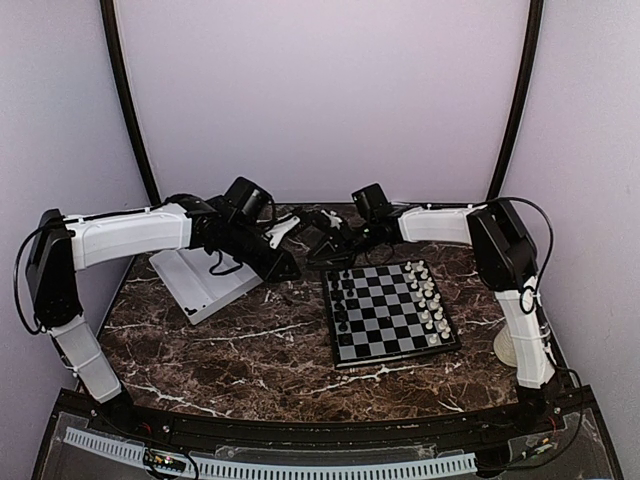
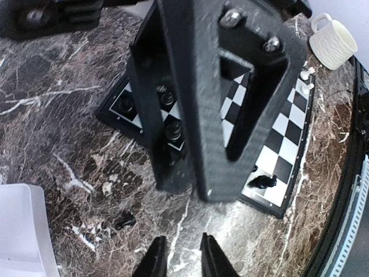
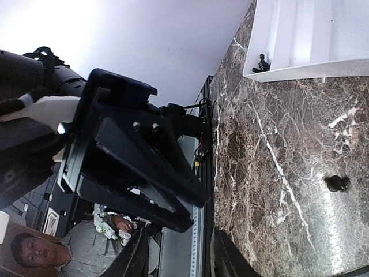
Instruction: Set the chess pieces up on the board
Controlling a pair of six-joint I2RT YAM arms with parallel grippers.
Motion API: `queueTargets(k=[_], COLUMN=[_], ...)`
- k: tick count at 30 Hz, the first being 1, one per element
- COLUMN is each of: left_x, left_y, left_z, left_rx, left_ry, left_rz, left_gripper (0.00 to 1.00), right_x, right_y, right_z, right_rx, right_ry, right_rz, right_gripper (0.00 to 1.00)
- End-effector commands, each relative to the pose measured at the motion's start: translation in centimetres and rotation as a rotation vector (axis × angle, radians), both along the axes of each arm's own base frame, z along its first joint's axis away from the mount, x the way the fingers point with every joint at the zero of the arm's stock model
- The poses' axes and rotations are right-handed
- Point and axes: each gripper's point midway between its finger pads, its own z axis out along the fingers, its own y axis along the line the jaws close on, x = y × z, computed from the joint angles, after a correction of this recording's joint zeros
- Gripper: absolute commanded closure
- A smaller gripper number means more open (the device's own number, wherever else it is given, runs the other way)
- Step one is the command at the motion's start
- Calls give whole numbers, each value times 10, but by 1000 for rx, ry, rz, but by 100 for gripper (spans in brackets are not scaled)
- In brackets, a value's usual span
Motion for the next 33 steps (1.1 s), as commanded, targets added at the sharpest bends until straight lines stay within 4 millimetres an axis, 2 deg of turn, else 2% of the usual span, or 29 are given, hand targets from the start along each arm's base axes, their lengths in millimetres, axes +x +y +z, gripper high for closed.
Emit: queueTargets(k=[1,2,3,4,6,9,10,13,14,16,20,21,22,23,24,25,33], left_x=[-18,-19,-17,-14,-9,4,6,11,9,12,19,19,24,22,26,24,42], left_y=[34,37,46,49,56,71,71,59,51,38,25,27,26,28,26,28,36], left_z=[-13,-7,-14,-8,-13,-29,-39,-46,-52,-52,-63,-75,-74,-86,-85,-95,-103], left_rx=[89,82,112,103,118,205,231,206,189,147,132,164,170,205,208,235,301], left_ry=[9,-10,-20,-52,-73,-64,-38,29,68,96,135,158,156,184,183,204,181], left_rz=[72,86,125,143,200,297,315,308,289,272,278,284,292,295,301,304,375], left_gripper=[73,70,67,65,62,60,60,63,64,66,66,66,66,66,66,67,78], right_x=[19,22,26,28,40,50,53,58,59,59,57,57,57,56,56,55,53], right_y=[-14,-16,-17,-18,-24,-34,-39,-56,-61,-70,-90,-94,-98,-101,-105,-108,-118], right_z=[30,29,29,25,16,29,31,38,40,42,45,47,50,51,54,56,57], right_rx=[17,-11,-40,-96,-231,-302,-330,-403,-422,-454,-525,-535,-546,-554,-561,-570,-596], right_ry=[-163,-212,-303,-402,-629,-798,-842,-960,-992,-1040,-1109,-1126,-1141,-1153,-1163,-1175,-1202], right_rz=[-66,-80,-87,-91,-98,-131,-141,-167,-176,-190,-206,-214,-225,-232,-242,-247,-266], right_gripper=[62,62,62,62,62,62,62,62,62,62,62,62,62,61,61,61,61])
